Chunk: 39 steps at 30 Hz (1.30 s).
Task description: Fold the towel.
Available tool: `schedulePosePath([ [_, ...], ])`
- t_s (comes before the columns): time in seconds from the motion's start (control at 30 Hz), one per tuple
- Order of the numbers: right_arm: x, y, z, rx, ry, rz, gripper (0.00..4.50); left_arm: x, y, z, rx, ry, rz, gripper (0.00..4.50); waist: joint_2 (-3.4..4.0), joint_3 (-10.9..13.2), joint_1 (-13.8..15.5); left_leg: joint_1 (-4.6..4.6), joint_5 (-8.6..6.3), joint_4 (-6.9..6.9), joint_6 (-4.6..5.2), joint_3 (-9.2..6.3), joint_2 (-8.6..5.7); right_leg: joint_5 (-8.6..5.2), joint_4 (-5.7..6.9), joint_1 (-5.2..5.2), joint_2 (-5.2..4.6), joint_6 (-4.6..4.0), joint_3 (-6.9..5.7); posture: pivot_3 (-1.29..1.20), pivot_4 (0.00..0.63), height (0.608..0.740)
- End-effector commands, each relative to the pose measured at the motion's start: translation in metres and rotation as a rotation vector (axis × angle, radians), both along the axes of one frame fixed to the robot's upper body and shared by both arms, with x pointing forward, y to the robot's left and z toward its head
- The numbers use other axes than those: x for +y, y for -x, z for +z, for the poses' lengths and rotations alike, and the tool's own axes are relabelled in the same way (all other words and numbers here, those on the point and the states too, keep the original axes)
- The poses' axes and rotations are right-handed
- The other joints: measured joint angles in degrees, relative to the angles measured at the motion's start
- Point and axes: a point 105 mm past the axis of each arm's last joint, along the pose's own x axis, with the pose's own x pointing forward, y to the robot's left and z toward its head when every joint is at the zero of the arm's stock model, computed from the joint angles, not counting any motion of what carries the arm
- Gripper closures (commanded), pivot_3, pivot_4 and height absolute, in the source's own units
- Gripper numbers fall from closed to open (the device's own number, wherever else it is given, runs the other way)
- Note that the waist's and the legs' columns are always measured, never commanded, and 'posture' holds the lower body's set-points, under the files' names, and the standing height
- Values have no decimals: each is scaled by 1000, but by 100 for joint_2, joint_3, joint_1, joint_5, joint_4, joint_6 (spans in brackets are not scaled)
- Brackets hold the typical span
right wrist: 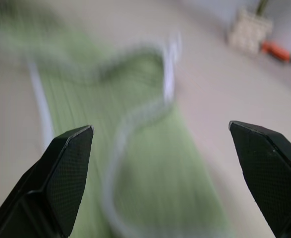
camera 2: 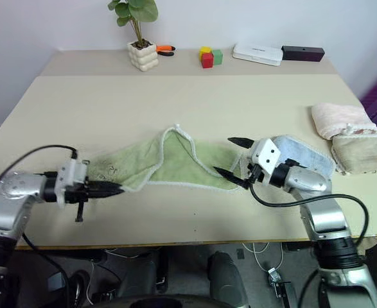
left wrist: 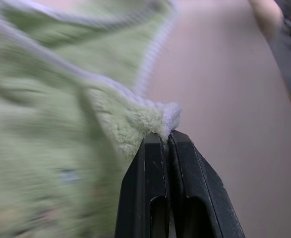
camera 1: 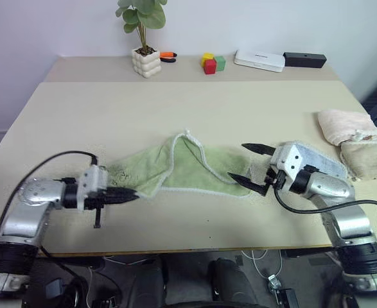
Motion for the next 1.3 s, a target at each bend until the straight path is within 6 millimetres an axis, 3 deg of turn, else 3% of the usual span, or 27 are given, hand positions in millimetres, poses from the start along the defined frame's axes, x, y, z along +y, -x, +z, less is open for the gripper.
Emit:
schedulePosePath([
  [0.03,1,1,0,-38,66,50,0,12,-6,17,-47,43,52,4470,1,0,-10,1,0,-1,0,-1,1,1,0,0,2,3,0,0,150,735],
  [0.33,17,-5,-11,-117,196,135,0,13,-7,23,-76,70,95,4470,1,1,-2,0,0,-1,0,0,2,4,1,-1,3,10,1,0,150,735],
  [0.73,13,-19,-21,-207,309,143,0,7,-4,24,-82,71,100,4470,1,1,-17,1,1,-1,-1,1,1,4,2,-2,3,10,1,0,150,735],
  [0.87,17,-19,-21,-221,306,153,1345,6,-3,22,-82,63,101,4500,1,1,-6,1,1,0,-1,1,1,4,3,0,2,9,1,0,150,735],
  [1.07,24,-21,-19,-238,293,160,4451,4,-3,22,-79,63,97,4500,1,1,-13,1,1,0,-1,1,1,4,4,-1,2,9,1,0,150,735],
  [1.3,19,-23,-18,-232,302,136,4451,9,-7,21,-82,56,127,4500,1,1,-10,1,1,0,-2,1,1,4,4,-1,2,9,1,0,150,735],
])
